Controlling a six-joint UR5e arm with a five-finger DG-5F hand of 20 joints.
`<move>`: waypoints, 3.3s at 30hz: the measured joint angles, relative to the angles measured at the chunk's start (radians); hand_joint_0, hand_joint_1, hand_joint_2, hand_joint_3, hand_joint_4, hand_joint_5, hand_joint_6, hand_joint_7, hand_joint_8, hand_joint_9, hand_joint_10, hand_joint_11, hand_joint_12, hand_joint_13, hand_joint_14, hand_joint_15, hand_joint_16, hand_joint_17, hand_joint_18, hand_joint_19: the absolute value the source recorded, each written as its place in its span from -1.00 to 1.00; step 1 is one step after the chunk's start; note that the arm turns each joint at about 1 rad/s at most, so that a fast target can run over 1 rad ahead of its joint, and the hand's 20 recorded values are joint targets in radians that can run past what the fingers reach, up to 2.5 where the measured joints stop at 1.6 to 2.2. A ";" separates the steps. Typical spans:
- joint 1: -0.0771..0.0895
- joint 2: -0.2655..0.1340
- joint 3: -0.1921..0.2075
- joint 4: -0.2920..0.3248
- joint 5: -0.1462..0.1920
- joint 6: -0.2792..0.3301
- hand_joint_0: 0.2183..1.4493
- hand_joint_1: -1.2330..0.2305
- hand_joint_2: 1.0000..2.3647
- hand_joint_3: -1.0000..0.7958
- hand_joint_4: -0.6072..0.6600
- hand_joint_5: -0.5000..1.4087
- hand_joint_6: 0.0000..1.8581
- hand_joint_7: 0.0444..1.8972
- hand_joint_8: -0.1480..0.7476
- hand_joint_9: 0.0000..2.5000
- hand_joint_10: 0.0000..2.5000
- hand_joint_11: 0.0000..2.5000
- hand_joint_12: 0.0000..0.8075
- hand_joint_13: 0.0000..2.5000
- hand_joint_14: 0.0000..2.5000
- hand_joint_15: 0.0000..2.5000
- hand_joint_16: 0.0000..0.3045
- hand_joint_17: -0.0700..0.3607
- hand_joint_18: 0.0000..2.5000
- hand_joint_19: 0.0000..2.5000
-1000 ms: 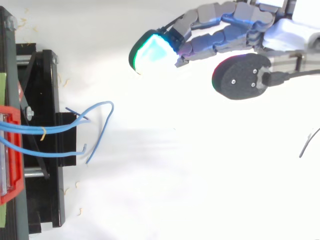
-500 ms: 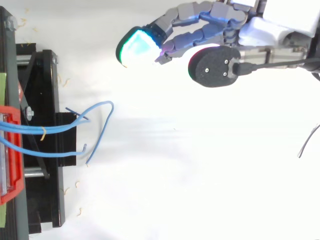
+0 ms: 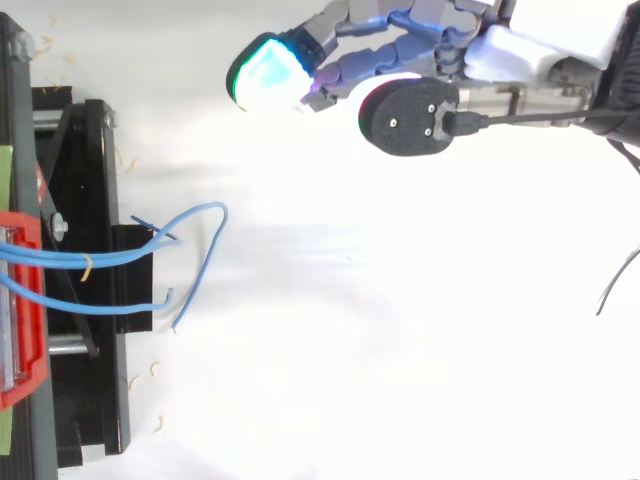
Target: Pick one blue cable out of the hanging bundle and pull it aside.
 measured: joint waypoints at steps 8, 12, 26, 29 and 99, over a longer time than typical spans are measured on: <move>0.005 -0.001 0.000 0.032 0.027 -0.062 -0.58 -0.05 -1.00 -0.44 0.31 -0.66 -0.46 -0.30 -0.13 -0.50 -1.00 -1.00 -0.08 -0.58 -0.99 -0.82 -0.62 -0.06 -0.77 -0.60; 0.008 -0.035 0.030 0.051 0.054 -0.076 -0.58 -0.05 -1.00 -0.44 0.31 -0.66 -0.46 -0.30 -0.14 -0.50 -1.00 -1.00 -0.08 -0.57 -0.99 -0.82 -0.62 -0.06 -0.77 -0.60; 0.018 -0.165 0.263 -0.095 -0.028 -0.073 -0.58 -0.05 -1.00 -0.44 0.32 -0.66 -0.46 -0.30 -0.13 -0.49 -1.00 -1.00 -0.07 -0.55 -0.99 -0.80 -0.61 -0.06 -0.76 -0.58; 0.030 -0.166 0.265 -0.074 -0.026 -0.095 -0.58 -0.05 -1.00 -0.44 0.32 -0.66 -0.46 -0.29 -0.13 -0.49 -1.00 -1.00 -0.07 -0.55 -0.99 -0.80 -0.61 -0.06 -0.75 -0.59; 0.109 -0.264 0.426 -0.097 -0.013 -0.063 -0.44 -0.19 -0.99 -0.34 0.27 -0.52 -0.46 0.35 -0.16 -0.36 -1.00 -0.95 -0.14 -0.43 -0.99 -0.72 -0.64 -0.11 -0.63 -0.52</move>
